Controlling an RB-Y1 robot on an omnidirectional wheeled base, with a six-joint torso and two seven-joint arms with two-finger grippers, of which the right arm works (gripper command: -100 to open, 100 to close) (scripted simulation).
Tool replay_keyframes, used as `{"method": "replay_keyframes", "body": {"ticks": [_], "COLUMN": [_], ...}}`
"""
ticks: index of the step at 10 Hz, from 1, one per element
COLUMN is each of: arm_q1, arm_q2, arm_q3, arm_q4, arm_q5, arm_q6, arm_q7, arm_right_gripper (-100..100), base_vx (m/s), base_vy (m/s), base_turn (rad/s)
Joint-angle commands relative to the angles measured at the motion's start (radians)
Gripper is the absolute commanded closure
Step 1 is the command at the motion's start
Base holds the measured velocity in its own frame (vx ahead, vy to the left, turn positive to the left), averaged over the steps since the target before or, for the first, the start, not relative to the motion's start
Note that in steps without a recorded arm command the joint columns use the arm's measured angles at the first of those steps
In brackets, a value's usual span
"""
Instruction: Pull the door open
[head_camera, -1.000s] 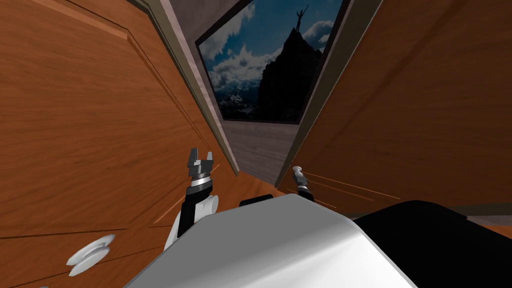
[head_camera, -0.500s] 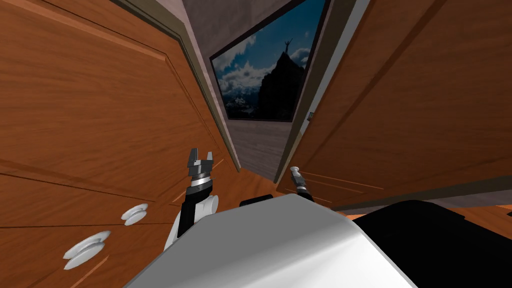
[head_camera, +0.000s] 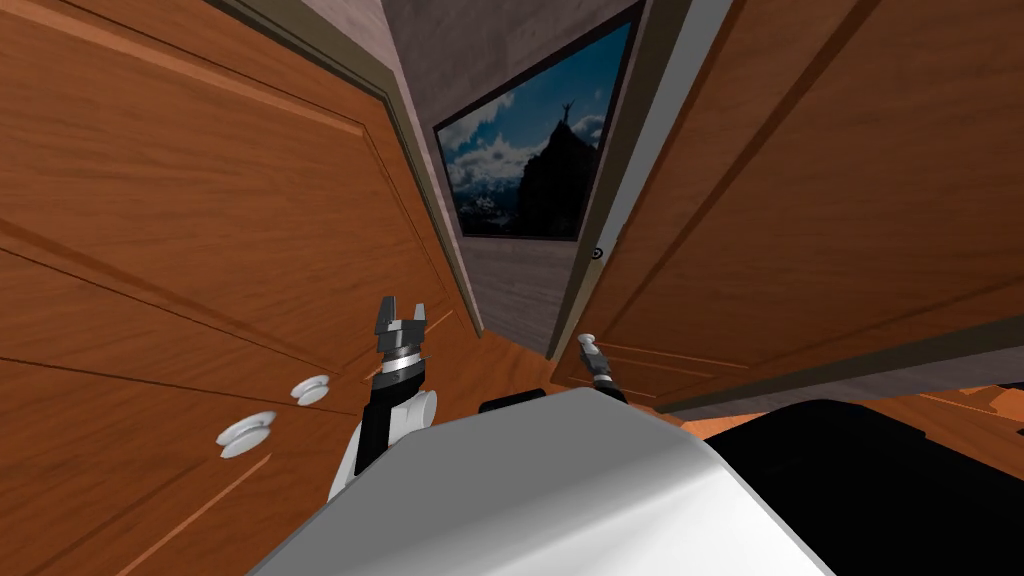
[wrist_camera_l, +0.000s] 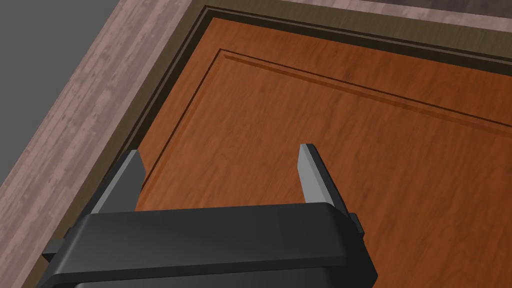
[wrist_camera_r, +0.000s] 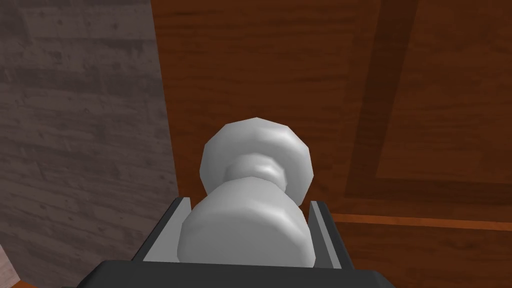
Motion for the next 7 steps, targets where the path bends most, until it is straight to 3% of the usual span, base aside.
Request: {"method": "replay_keyframes", "body": {"ticks": [1, 6, 7], "arm_q1": [0.011, 0.042, 0.040], "arm_q2": [-0.009, -0.046, -0.040], "arm_q3": [0.019, 0.085, 0.079], "arm_q4": [-0.007, -0.031, -0.029], "arm_q5": [0.012, 0.053, 0.048], "arm_q6": [-0.009, -0.046, -0.036], "arm_q7": [-0.012, -0.057, -0.049], "arm_right_gripper": [100, 100, 100], "base_vx": [-0.230, -0.229, -0.097], "base_vy": [-0.027, -0.019, -0.011], "base_turn": [0.064, 0.072, 0.023]}}
